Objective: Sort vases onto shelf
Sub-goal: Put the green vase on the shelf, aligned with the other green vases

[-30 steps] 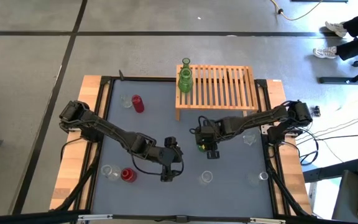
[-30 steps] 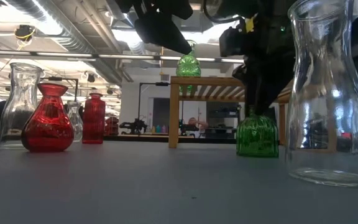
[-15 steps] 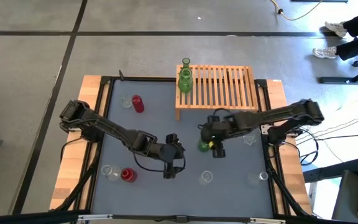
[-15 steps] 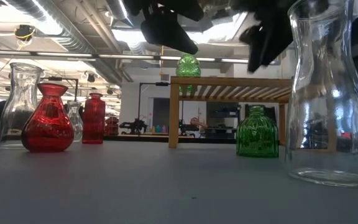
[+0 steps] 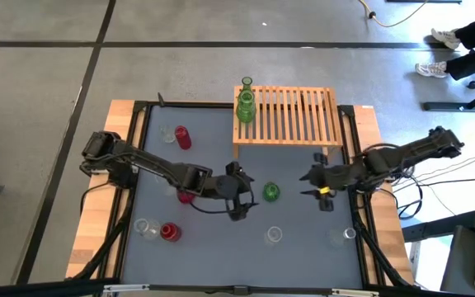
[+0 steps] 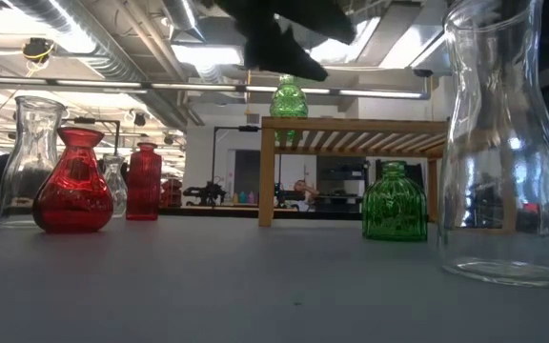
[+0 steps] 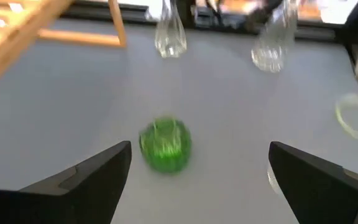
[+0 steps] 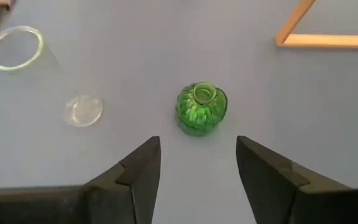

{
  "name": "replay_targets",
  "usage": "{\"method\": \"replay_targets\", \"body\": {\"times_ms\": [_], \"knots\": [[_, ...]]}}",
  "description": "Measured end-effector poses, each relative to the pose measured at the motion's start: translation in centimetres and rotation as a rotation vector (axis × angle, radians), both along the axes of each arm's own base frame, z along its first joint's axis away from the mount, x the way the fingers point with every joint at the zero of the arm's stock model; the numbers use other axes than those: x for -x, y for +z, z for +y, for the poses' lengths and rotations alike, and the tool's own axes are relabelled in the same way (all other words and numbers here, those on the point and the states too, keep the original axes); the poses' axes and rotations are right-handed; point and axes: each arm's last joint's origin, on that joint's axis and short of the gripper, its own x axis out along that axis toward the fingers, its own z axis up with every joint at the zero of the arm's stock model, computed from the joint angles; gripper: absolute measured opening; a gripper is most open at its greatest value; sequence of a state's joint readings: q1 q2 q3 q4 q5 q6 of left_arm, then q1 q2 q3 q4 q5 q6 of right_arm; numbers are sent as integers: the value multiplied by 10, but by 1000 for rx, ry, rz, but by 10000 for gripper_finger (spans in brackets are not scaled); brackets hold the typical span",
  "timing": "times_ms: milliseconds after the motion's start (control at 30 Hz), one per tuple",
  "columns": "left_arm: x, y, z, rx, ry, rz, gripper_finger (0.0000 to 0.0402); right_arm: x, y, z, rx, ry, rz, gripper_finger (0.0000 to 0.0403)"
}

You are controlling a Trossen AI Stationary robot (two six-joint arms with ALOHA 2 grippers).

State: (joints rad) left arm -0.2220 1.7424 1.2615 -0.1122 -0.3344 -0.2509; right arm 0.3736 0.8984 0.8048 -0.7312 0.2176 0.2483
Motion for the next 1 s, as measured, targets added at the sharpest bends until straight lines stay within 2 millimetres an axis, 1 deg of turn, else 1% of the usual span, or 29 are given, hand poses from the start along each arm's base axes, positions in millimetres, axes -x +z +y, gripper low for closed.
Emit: {"method": "replay_targets", "body": {"times_ms": [67, 200, 333, 467, 567, 667, 833, 1000], "knots": [[-7, -7, 6, -11, 6, -12, 375, 9, -10, 1, -19, -4, -64, 195], [-23, -22, 17, -30, 25, -52, 375, 17, -26, 3, -31, 15, -168, 195], [-38, -33, 25, -82, 84, -137, 375, 17, -37, 6, 21, 27, -249, 195], [-51, -46, 35, -57, 90, -207, 375, 15, -46, 5, 81, 17, -299, 195], [-56, -59, 41, -26, 110, -204, 375, 13, -51, 6, 95, 26, -299, 195], [-58, -66, 44, -20, 122, -202, 370, 13, -57, 6, 88, 20, -272, 195], [-62, -82, 45, 16, 59, -168, 342, 14, -60, 6, 97, 13, -261, 195], [-65, -97, 45, 16, 64, -155, 314, 14, -60, 5, 111, -4, -267, 195]]}}
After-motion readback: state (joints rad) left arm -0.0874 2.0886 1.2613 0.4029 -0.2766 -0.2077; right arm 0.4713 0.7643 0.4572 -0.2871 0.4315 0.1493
